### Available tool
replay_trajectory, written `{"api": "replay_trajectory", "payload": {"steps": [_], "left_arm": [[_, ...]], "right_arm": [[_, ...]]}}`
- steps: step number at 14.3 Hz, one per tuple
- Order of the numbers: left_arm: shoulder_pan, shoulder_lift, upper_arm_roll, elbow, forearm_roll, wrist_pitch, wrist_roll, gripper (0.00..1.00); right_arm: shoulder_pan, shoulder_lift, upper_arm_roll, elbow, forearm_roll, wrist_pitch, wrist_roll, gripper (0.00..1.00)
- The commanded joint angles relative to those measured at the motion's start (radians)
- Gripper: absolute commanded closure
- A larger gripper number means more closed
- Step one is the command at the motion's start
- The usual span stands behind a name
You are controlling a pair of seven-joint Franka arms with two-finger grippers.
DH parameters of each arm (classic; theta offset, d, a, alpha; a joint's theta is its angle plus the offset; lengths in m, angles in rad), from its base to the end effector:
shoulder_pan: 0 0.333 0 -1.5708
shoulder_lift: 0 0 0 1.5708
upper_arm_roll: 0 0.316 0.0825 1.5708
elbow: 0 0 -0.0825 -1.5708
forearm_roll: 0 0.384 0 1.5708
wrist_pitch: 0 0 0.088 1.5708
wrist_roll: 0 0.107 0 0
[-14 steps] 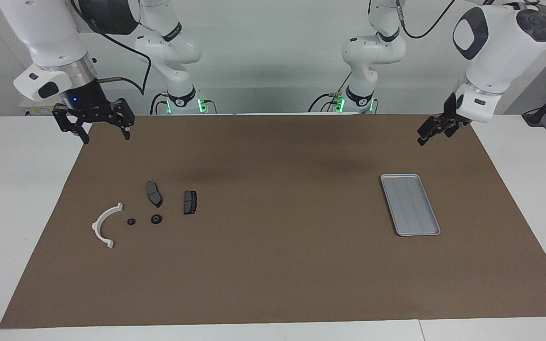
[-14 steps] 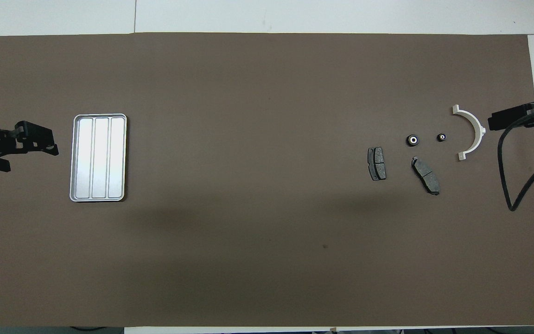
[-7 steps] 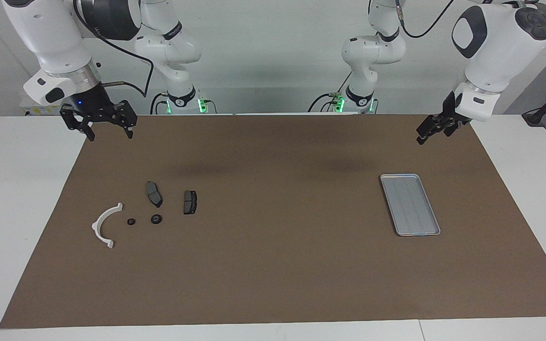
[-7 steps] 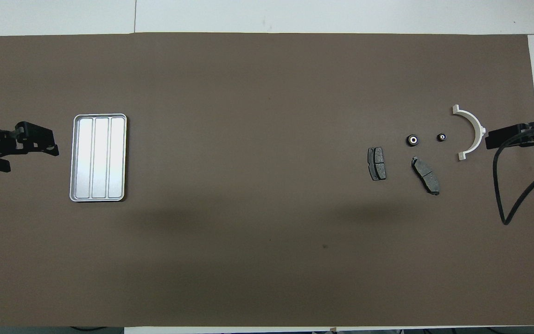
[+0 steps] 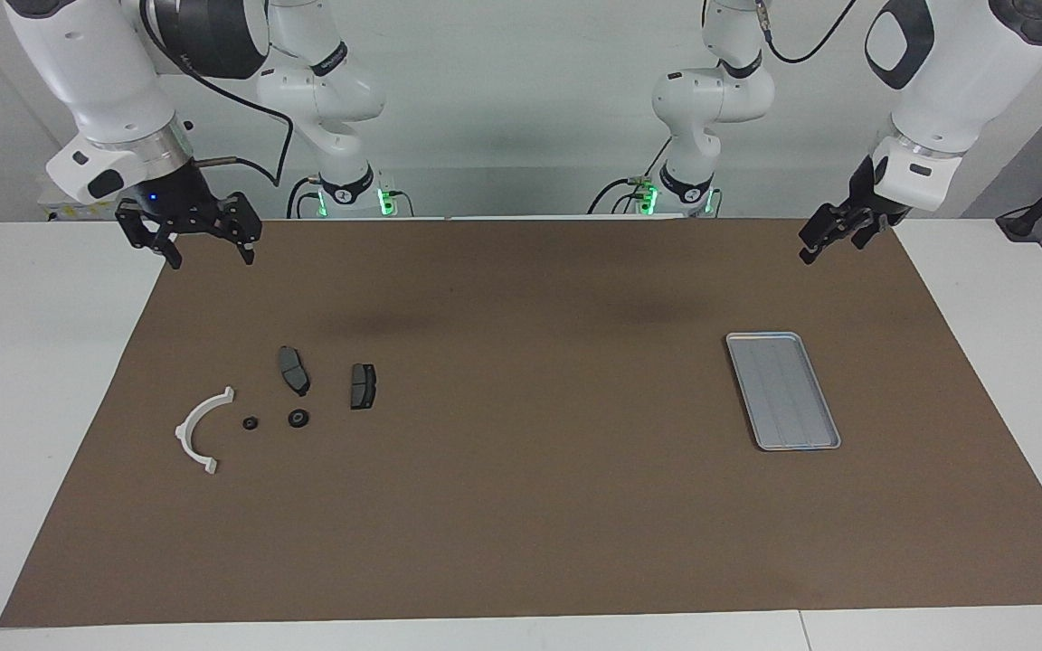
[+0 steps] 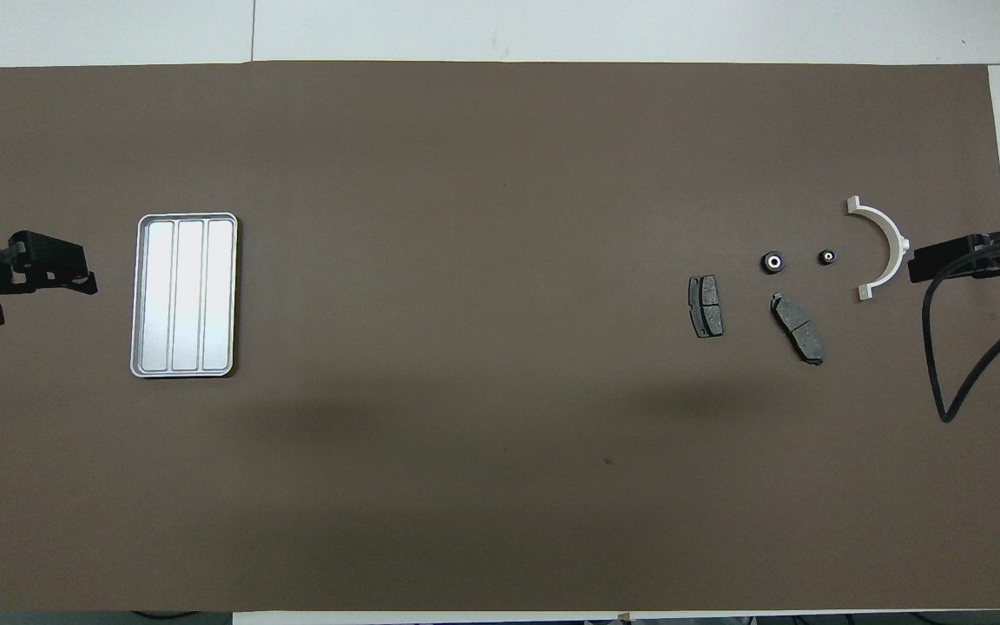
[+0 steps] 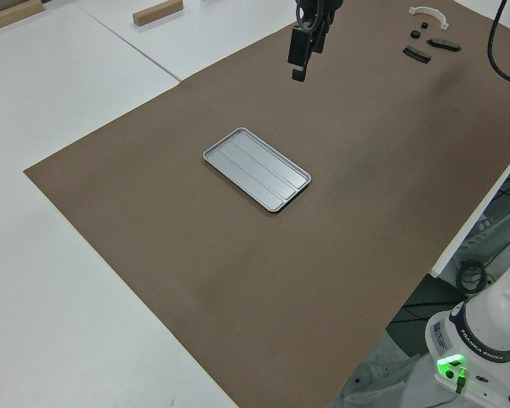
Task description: Place bearing gear from tray to pile
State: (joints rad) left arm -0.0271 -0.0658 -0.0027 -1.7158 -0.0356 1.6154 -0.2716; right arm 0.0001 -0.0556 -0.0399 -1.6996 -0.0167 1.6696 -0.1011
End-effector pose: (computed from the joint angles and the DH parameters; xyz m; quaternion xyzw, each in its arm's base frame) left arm 0.5348 -0.0196 0.5957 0.9923 0.1217 -0.0198 0.0149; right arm 0.5440 -0.0239 0.6026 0.9994 0.0314 0.0122 0.0081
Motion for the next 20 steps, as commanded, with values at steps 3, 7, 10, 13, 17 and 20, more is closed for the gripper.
{"api": "replay_trajectory", "payload": {"steps": [3, 7, 10, 13, 17, 20], "left_arm": [[0.006, -0.019, 0.0, -0.021, -0.012, 0.006, 0.011, 0.0], [0.006, -0.019, -0.002, -0.024, -0.006, 0.008, 0.011, 0.0], [0.006, -0.02, -0.002, -0.024, -0.003, 0.008, 0.012, 0.0], [0.004, -0.019, -0.003, -0.024, -0.001, 0.005, 0.014, 0.0], [0.004, -0.019, -0.003, -0.024, 0.0, 0.001, 0.031, 0.0], [0.006, -0.02, -0.003, -0.024, 0.0, 0.0, 0.048, 0.0]], "right_arm": [[0.0, -0.016, -0.008, -0.006, 0.011, -0.014, 0.021, 0.0], [0.001, -0.016, -0.014, -0.006, 0.007, -0.014, 0.021, 0.0], [0.001, -0.016, -0.014, -0.006, 0.007, -0.013, 0.02, 0.0], [0.001, -0.016, -0.014, -0.006, 0.007, -0.013, 0.02, 0.0], [0.0, -0.016, -0.014, -0.006, 0.007, -0.013, 0.02, 0.0], [-0.003, -0.016, -0.014, -0.005, 0.007, -0.013, 0.02, 0.0]]}}
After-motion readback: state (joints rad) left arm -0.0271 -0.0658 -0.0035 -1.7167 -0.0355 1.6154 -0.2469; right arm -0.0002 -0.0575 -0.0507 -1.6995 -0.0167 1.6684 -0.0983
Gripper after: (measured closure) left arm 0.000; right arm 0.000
